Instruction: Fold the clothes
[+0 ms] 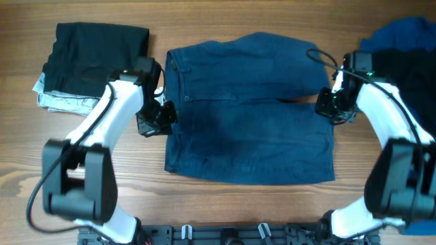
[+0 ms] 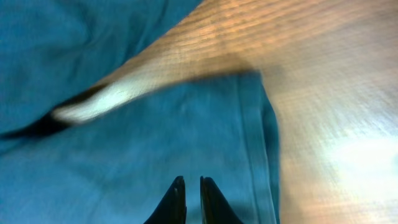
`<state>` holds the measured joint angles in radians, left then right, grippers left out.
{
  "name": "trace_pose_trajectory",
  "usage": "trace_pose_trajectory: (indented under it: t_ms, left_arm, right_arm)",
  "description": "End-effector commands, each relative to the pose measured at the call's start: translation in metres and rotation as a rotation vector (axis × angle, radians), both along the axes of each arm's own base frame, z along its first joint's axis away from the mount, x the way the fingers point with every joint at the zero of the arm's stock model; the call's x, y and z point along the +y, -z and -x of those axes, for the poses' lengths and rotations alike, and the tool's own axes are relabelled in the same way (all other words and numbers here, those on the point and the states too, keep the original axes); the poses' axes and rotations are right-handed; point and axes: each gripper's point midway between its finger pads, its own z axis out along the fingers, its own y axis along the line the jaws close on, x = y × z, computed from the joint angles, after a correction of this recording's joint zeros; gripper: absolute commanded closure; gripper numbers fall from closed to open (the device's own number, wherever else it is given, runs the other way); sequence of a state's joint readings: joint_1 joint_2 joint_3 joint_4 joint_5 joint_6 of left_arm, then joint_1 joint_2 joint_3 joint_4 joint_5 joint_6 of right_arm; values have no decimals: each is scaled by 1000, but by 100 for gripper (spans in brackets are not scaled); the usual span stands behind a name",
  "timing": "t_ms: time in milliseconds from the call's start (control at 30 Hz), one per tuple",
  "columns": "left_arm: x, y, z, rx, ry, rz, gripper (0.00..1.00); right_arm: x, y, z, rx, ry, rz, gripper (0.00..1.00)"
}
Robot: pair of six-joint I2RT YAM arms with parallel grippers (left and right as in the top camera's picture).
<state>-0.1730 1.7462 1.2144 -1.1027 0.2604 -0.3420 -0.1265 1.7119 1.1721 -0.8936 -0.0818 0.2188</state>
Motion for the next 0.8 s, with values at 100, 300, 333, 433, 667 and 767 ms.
trace_pose_trajectory:
  t_ms: [100, 300, 333, 433, 667, 767]
  left_arm:
    - [-1, -31, 13, -35, -12, 18, 96]
    - [-2, -27, 11, -48, -12, 20, 96]
    - [-2, -26, 10, -54, -11, 21, 96]
    - [-2, -24, 10, -58, -11, 21, 96]
    - [-1, -20, 14, -45, -11, 19, 96]
    - [-1, -19, 14, -43, -11, 19, 96]
  right_arm:
    - [5, -59, 50, 51, 163, -29, 87]
    - [12, -61, 97, 171, 262, -42, 81]
    - [13, -58, 102, 184, 270, -49, 81]
    - [20, -45, 114, 233, 293, -81, 82]
    - [27, 5, 152, 349, 375, -90, 67]
    - [29, 16, 161, 373, 395, -89, 36]
